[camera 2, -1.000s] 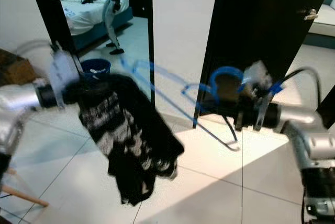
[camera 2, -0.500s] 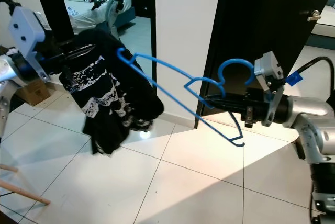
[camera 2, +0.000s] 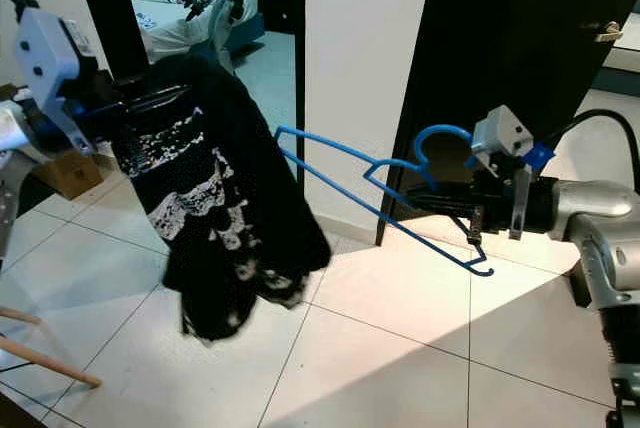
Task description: Hang hanger
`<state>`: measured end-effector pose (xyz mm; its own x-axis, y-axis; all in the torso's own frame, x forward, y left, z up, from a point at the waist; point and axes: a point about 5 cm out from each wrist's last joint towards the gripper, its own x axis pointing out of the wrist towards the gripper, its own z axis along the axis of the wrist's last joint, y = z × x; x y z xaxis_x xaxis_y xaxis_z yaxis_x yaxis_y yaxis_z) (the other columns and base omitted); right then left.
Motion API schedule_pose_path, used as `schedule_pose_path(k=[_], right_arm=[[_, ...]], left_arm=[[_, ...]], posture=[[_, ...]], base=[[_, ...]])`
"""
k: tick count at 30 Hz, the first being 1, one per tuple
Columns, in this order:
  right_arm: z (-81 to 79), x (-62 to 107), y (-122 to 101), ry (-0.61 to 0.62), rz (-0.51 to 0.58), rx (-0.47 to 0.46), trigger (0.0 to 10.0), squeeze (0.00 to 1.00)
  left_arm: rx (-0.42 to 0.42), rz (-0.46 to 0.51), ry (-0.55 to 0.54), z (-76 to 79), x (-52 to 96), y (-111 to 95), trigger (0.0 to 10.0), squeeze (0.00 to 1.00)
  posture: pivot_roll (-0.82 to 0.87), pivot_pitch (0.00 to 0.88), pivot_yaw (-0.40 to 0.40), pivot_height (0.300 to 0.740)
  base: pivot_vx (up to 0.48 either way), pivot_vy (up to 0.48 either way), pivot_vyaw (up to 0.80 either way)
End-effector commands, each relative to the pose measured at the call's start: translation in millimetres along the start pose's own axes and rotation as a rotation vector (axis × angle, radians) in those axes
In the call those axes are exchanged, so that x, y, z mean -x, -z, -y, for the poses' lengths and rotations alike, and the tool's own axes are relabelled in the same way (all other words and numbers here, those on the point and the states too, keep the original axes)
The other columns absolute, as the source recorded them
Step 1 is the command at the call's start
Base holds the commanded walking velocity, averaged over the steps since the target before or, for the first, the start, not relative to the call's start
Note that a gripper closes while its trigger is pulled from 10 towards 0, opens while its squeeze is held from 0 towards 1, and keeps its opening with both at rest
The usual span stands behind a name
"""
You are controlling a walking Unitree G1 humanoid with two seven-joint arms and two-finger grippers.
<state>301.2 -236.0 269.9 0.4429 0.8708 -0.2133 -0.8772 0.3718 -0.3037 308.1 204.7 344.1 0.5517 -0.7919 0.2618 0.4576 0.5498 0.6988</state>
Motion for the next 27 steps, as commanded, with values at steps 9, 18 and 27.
schedule_pose_path(k=[9,18,27], right_arm=[[9.9,16.1,-8.0,0.037,0.019,0.015,10.0,0.0],[16.5,35.3,-4.0,0.093,-0.005,-0.003,10.0,0.0],[8.1,53.4,-11.4,0.033,0.012,-0.035,10.0,0.0]], left_arm=[[-0.025,0.045,0.009,2.3,-8.1,-10.7,10.0,0.0],[-0.032,0.035,0.006,-0.2,-7.0,-10.0,10.0,0.0],[-0.041,0.041,0.024,-0.8,-9.9,-13.1,10.0,0.0]], posture=[[0.0,0.0,-0.072,0.74],[0.0,0.0,-0.072,0.74],[0.0,0.0,-0.064,0.74]], base=[[0.0,0.0,0.0],[0.0,0.0,0.0],[0.0,0.0,0.0]])
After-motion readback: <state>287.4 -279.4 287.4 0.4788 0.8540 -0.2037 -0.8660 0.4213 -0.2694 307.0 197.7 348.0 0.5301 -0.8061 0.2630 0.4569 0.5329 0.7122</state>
